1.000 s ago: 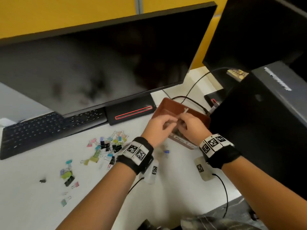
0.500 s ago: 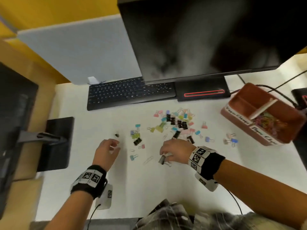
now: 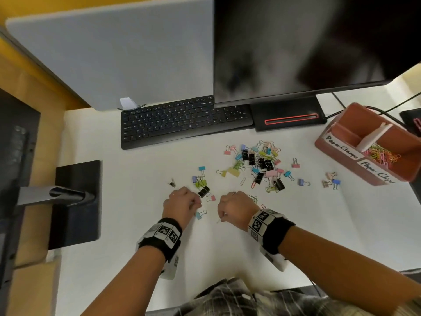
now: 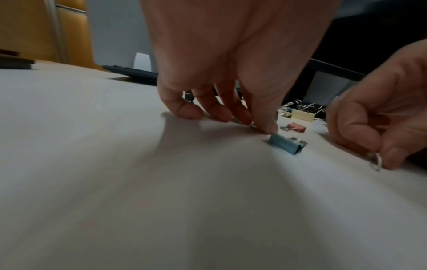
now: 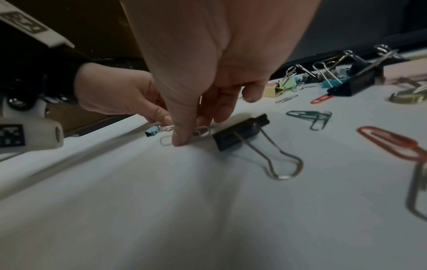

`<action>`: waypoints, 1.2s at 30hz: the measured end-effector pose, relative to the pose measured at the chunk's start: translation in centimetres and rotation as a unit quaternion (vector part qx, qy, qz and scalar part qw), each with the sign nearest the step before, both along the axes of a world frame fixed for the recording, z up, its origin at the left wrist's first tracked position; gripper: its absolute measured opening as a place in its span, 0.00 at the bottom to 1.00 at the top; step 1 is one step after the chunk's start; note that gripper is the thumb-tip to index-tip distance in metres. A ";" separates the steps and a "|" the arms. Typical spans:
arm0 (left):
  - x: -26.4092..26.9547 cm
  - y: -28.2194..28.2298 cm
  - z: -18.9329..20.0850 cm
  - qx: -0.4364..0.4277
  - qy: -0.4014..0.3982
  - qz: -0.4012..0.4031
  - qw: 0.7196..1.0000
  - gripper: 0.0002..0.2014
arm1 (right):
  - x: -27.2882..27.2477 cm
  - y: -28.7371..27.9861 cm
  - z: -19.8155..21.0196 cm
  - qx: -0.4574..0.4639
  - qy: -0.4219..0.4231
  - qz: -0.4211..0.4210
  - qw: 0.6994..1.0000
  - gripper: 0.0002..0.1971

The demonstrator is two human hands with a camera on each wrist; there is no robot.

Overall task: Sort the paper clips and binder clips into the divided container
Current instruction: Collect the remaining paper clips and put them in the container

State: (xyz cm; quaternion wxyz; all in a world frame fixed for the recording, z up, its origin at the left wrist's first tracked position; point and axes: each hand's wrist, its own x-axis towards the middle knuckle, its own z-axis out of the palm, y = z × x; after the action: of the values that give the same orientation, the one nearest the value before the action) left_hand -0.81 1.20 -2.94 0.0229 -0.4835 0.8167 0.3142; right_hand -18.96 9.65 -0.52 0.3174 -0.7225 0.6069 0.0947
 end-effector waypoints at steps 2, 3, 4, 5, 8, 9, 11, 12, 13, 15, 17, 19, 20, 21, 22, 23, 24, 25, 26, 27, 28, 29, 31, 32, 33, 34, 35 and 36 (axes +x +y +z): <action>-0.4 -0.1 0.2 -0.014 -0.043 -0.041 0.998 0.03 | -0.2 -0.1 0.5 0.029 -0.024 -0.033 0.999 0.07; -0.6 -0.2 0.2 -0.019 -0.063 -0.061 0.996 0.04 | -0.7 0.0 0.9 0.036 -0.052 -0.072 0.995 0.07; -0.8 -0.2 0.3 -0.021 -0.075 -0.073 0.994 0.05 | -1.4 0.1 1.4 0.033 -0.082 -0.117 0.989 0.06; -0.9 -0.2 0.5 -0.017 -0.082 -0.078 0.993 0.06 | -2.4 0.4 1.9 0.024 -0.105 -0.161 0.981 0.06; -1.3 -0.6 1.2 0.022 -0.057 -0.064 0.996 0.06 | -6.6 2.0 3.2 0.004 -0.119 -0.243 0.963 0.09; -1.5 -0.6 1.5 0.036 -0.030 -0.066 0.997 0.06 | -8.0 2.9 3.2 0.006 -0.112 -0.254 0.961 0.09; -2.2 0.0 2.6 0.041 0.039 -0.086 0.995 0.07 | -10.3 4.8 3.1 0.020 -0.085 -0.257 0.962 0.08; -2.7 0.4 3.1 0.023 0.077 -0.102 0.992 0.06 | -10.9 5.7 3.0 0.031 -0.071 -0.253 0.964 0.09; -3.2 0.8 3.5 0.006 0.102 -0.119 0.988 0.05 | -11.1 6.5 2.9 0.039 -0.062 -0.248 0.966 0.10; -4.8 1.8 3.9 -0.005 0.125 -0.154 0.980 0.04 | -10.9 7.5 2.6 0.041 -0.058 -0.249 0.966 0.13; -7.0 2.7 4.0 0.013 0.128 -0.171 0.977 0.03 | -10.1 7.9 2.2 0.043 -0.071 -0.254 0.964 0.15; -9.4 3.6 4.0 0.039 0.107 -0.176 0.978 0.03 | -9.6 7.8 1.7 0.044 -0.075 -0.238 0.967 0.18; -10.5 3.9 3.9 0.058 0.095 -0.176 0.978 0.06 | -9.5 7.7 1.5 0.047 -0.072 -0.222 0.971 0.20; -11.3 4.2 3.7 0.079 0.081 -0.175 0.978 0.10 | -9.5 7.6 1.2 0.052 -0.066 -0.205 0.975 0.21; -12.1 4.4 3.5 0.094 0.066 -0.178 0.977 0.13 | -9.6 7.6 1.1 0.057 -0.061 -0.189 0.978 0.21; -12.6 4.5 3.1 0.097 0.046 -0.187 0.976 0.15 | -9.8 7.5 0.9 0.056 -0.061 -0.180 0.980 0.20; -13.1 4.6 2.7 0.087 0.024 -0.202 0.975 0.16 | -10.0 7.5 0.7 0.046 -0.066 -0.177 0.981 0.18; -13.5 4.5 2.4 0.072 0.003 -0.215 0.974 0.16 | -10.2 7.5 0.6 0.031 -0.074 -0.177 0.981 0.16; -13.9 4.5 2.2 0.057 -0.008 -0.222 0.973 0.15 | -10.5 7.5 0.6 0.017 -0.083 -0.175 0.981 0.14; -14.1 4.4 1.9 0.048 -0.010 -0.221 0.974 0.13 | -10.7 7.4 0.5 0.005 -0.090 -0.170 0.981 0.12; -14.3 4.4 1.7 0.044 -0.005 -0.214 0.976 0.10 | -10.9 7.4 0.5 -0.005 -0.099 -0.163 0.982 0.12; -14.4 4.4 1.5 0.044 0.002 -0.204 0.978 0.08 | -11.2 7.4 0.4 -0.015 -0.111 -0.161 0.981 0.11; -14.4 4.4 1.2 0.039 0.016 -0.188 0.981 0.05 | -11.5 7.3 0.1 -0.027 -0.135 -0.163 0.977 0.09; -14.3 4.4 1.1 0.034 0.025 -0.180 0.983 0.04 | -11.7 7.2 -0.1 -0.034 -0.140 -0.161 0.976 0.08; -14.2 4.4 1.0 0.032 0.034 -0.170 0.984 0.04 | -11.9 7.2 -0.4 -0.039 -0.139 -0.157 0.977 0.08; -14.1 4.4 1.0 0.031 0.038 -0.164 0.985 0.04 | -12.0 7.1 -0.5 -0.042 -0.134 -0.152 0.978 0.08; -14.0 4.3 1.0 0.030 0.036 -0.161 0.986 0.04 | -12.1 7.0 -0.4 -0.042 -0.130 -0.152 0.979 0.08; -13.9 4.3 1.0 0.028 0.032 -0.158 0.986 0.04 | -12.3 6.9 -0.3 -0.040 -0.127 -0.156 0.979 0.08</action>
State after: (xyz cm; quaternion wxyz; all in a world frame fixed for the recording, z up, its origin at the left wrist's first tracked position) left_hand -14.67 5.46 -1.94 0.0595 -0.3371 0.8739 0.3452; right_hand -31.24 16.59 -0.78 0.3736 -0.6373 0.6700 -0.0731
